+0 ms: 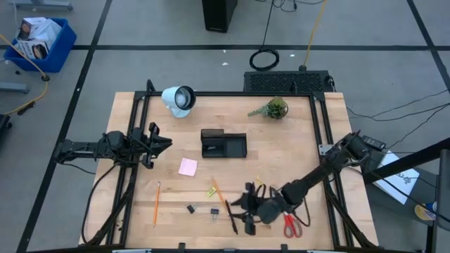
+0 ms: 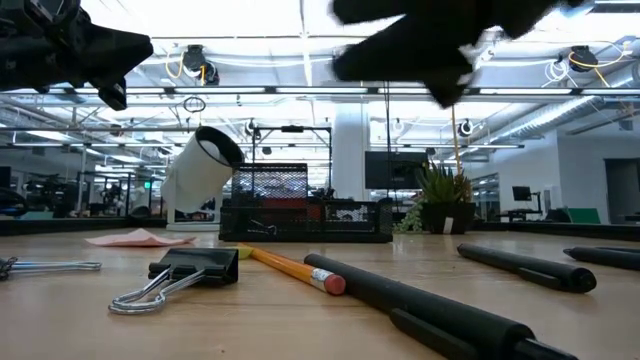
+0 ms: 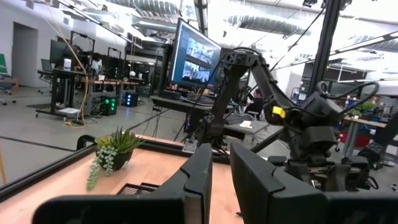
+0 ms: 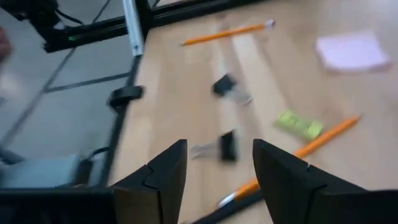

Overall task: Pick and place office supplies into organizer
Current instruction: Put the red scissors into the black desk organizer

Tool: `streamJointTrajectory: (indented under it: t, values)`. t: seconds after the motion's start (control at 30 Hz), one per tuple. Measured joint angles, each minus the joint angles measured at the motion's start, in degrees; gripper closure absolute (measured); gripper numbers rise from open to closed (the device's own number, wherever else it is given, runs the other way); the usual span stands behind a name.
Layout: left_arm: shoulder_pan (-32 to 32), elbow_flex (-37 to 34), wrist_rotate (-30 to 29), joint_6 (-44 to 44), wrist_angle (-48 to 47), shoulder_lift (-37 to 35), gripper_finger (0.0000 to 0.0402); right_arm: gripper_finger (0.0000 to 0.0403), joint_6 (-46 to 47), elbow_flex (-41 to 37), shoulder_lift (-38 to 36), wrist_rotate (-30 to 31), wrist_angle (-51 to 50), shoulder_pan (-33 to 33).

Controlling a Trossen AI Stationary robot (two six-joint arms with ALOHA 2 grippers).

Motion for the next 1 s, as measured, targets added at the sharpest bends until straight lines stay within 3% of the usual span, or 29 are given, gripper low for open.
streamJointTrajectory:
  t: [0.23, 0.47, 0.73, 0.87, 1.0]
  values:
    - [0.00, 0.00, -0.02, 1.04, -0.29, 0.00, 0.0339, 0.0250, 5.91, 3.33, -0.89, 2.00, -2.45, 6.72]
    - [0.00, 0.00, 0.00, 0.97, -0.31, 0.00, 0.0339, 0.0271, 22.48, 6.09, -0.89, 2.65, -17.49, 12.40]
    - [0.00, 0.00, -0.15, 1.50, -0.14, 0.00, 0.0339, 0.0287, 49.68, 6.15, -0.89, -12.93, -34.97, 17.28]
    - [0.00, 0.00, -2.10, 1.67, 0.21, 0.00, 0.0339, 0.0289, 57.65, 6.11, -1.27, -21.02, -38.77, 17.06]
    - [0.00, 0.00, -2.99, 1.70, 0.24, 0.00, 0.0339, 0.0289, 61.41, 6.11, -1.87, -22.96, -39.90, 15.92]
